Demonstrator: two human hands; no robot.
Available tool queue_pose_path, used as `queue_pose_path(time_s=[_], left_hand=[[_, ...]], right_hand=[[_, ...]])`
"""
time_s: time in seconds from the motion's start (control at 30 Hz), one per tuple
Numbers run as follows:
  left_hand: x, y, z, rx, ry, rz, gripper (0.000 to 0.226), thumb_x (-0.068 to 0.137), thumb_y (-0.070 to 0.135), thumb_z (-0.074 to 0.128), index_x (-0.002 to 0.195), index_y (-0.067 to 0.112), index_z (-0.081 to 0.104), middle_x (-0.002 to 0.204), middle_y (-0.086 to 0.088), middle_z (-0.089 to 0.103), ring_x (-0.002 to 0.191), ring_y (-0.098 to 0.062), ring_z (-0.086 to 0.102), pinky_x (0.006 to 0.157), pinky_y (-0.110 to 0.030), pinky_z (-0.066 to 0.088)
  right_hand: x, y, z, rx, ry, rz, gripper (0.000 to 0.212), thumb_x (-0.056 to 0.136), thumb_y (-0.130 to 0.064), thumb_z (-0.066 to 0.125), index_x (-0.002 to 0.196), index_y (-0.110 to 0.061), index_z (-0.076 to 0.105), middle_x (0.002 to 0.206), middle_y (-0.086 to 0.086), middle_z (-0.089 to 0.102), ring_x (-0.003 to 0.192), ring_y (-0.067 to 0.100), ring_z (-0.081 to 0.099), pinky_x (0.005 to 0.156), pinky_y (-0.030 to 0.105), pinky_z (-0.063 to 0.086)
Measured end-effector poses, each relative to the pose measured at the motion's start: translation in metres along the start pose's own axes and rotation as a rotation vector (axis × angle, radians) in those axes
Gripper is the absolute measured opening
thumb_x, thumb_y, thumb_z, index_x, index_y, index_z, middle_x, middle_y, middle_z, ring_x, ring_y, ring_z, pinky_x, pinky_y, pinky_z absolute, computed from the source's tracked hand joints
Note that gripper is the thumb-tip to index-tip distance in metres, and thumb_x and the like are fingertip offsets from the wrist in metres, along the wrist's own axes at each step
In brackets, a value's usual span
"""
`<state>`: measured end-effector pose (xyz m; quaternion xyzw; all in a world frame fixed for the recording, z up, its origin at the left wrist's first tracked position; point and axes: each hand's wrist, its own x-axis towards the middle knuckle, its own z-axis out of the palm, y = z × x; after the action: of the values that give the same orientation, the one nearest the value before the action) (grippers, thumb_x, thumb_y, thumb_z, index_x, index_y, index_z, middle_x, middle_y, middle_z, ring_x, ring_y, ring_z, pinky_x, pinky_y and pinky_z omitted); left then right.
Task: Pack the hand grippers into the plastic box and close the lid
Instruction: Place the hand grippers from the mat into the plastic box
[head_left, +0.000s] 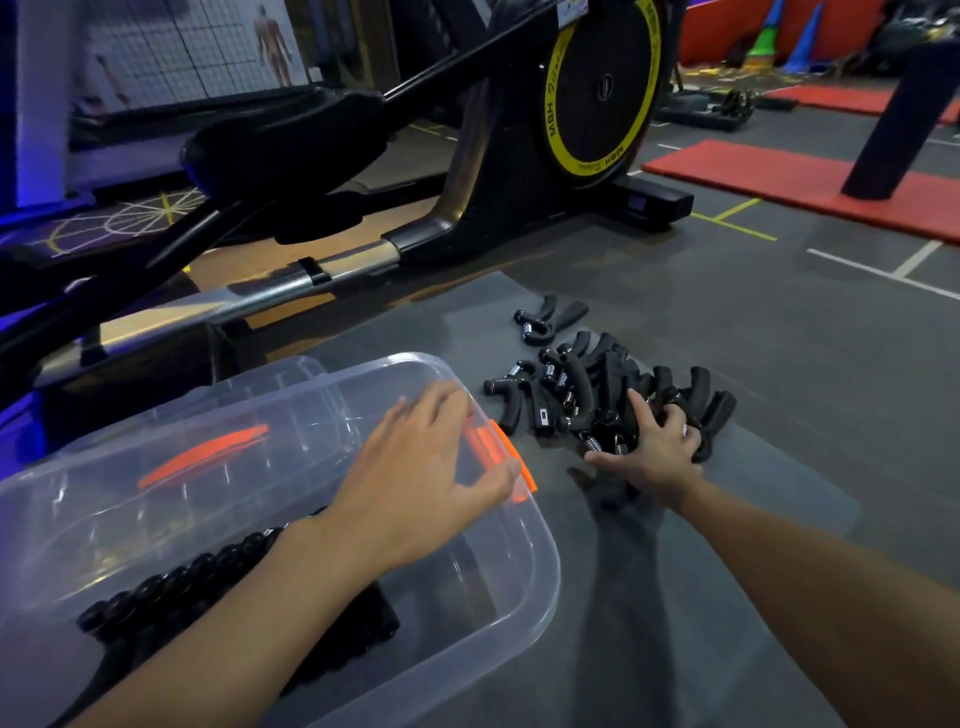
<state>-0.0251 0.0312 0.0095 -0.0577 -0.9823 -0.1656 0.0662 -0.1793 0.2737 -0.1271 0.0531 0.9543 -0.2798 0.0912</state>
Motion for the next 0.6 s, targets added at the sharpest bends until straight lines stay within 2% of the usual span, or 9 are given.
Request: queue_pose_path(time_s=[0.1,0.2,0.3,0.4,0.5,0.57,0.6], left_hand=[[0.000,-0.001,0.002,-0.006,0.002,0.001,0.071,0.073,0.075,0.027,0.120,0.025,0.043,0.140,0.013,0.036,0.129,-0.010,0.033,0.117,-0.035,0.020],[0.001,-0.002,0.004,0.000,0.011,0.010,0.068,0.074,0.074,0.029,0.117,0.025,0.044,0.139,0.013,0.036,0.131,-0.009,0.032,0.118,-0.034,0.018],[0.001,-0.001,0.004,-0.003,0.011,0.001,0.068,0.073,0.074,0.028,0.117,0.025,0.044,0.140,0.014,0.035,0.130,-0.009,0.030,0.117,-0.031,0.014],[0.000,0.000,0.003,-0.006,-0.001,0.002,0.068,0.074,0.074,0.029,0.117,0.024,0.044,0.141,0.013,0.035,0.133,-0.010,0.032,0.120,-0.033,0.013],[0.001,0.000,0.003,0.030,-0.002,-0.006,0.066,0.074,0.074,0.028,0.114,0.024,0.045,0.136,0.012,0.039,0.127,-0.012,0.036,0.118,-0.035,0.017],[0.004,0.000,0.004,0.089,0.027,-0.004,0.060,0.075,0.074,0.028,0.106,0.024,0.044,0.122,0.010,0.044,0.113,-0.017,0.043,0.113,-0.038,0.024],[0.007,0.001,0.004,0.116,0.044,-0.005,0.057,0.076,0.074,0.029,0.101,0.025,0.042,0.113,0.008,0.043,0.105,-0.019,0.044,0.109,-0.039,0.027]], right_hand=[[0.004,-0.001,0.004,-0.120,0.003,0.018,0.105,0.062,-0.066,0.078,0.145,-0.054,0.014,0.157,0.005,-0.002,0.140,0.045,0.010,0.104,0.063,0.029],[0.004,0.001,0.010,-0.148,0.070,0.023,0.085,0.071,-0.059,0.073,0.142,-0.052,0.026,0.155,0.005,0.004,0.135,0.044,0.018,0.102,0.062,0.033],[-0.005,0.003,0.017,-0.166,0.089,0.007,0.070,0.079,-0.044,0.067,0.141,-0.047,0.032,0.154,0.005,0.005,0.133,0.044,0.021,0.103,0.060,0.033],[-0.023,0.007,0.019,-0.172,0.046,-0.034,0.066,0.082,-0.038,0.063,0.140,-0.045,0.034,0.156,0.005,0.003,0.134,0.043,0.019,0.104,0.059,0.033],[-0.047,0.015,0.016,-0.207,-0.003,-0.123,0.065,0.080,-0.056,0.062,0.138,-0.049,0.034,0.156,-0.002,0.010,0.137,0.036,0.021,0.104,0.058,0.033],[-0.058,0.015,0.011,-0.290,0.125,-0.226,0.064,0.080,-0.072,0.048,0.139,-0.050,0.032,0.151,-0.011,0.026,0.136,0.029,0.027,0.104,0.056,0.029],[-0.058,0.012,0.007,-0.295,0.205,-0.273,0.065,0.081,-0.075,0.041,0.140,-0.049,0.031,0.149,-0.013,0.032,0.136,0.027,0.028,0.106,0.057,0.027]])
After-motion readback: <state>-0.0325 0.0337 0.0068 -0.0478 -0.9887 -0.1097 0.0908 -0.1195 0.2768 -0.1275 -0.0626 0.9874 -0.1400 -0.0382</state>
